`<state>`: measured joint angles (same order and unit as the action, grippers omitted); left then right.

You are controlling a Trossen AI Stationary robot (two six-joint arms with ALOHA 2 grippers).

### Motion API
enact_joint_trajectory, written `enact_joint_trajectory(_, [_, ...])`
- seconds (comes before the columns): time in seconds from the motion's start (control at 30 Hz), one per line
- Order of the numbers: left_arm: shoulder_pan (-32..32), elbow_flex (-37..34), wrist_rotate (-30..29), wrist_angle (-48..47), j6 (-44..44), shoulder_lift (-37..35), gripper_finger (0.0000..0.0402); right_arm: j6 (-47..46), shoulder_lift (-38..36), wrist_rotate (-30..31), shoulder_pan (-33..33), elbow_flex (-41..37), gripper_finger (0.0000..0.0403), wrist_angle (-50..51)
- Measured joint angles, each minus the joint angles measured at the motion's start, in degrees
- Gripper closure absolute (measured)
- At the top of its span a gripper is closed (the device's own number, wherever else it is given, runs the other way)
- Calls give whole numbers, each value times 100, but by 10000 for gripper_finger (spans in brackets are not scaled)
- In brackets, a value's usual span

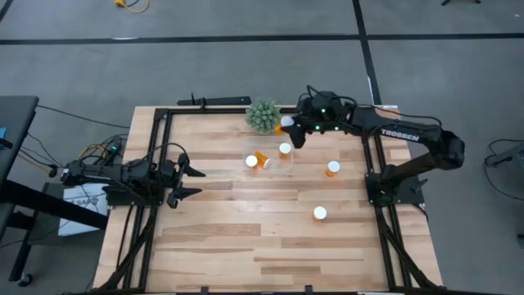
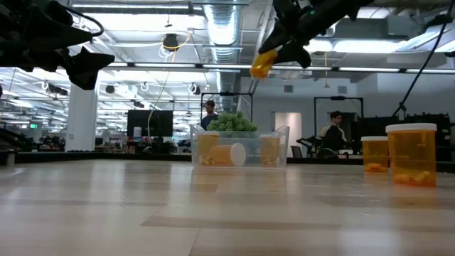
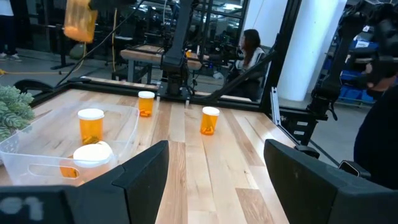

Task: Pick and place pill bottles into a basket
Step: Put the orange pill bottle into the transparent bin

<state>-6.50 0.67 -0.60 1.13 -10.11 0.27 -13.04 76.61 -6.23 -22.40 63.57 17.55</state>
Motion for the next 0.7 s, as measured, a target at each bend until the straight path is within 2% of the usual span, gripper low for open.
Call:
enact_joint_trajectory(0.4, [0,0,0,1,0,0,148,386,926,-134,353,-6,210,-213])
enact_joint_trajectory(0.7, [0,0,0,0,0,0,148,456,1645,-135,340,-7,214,-403])
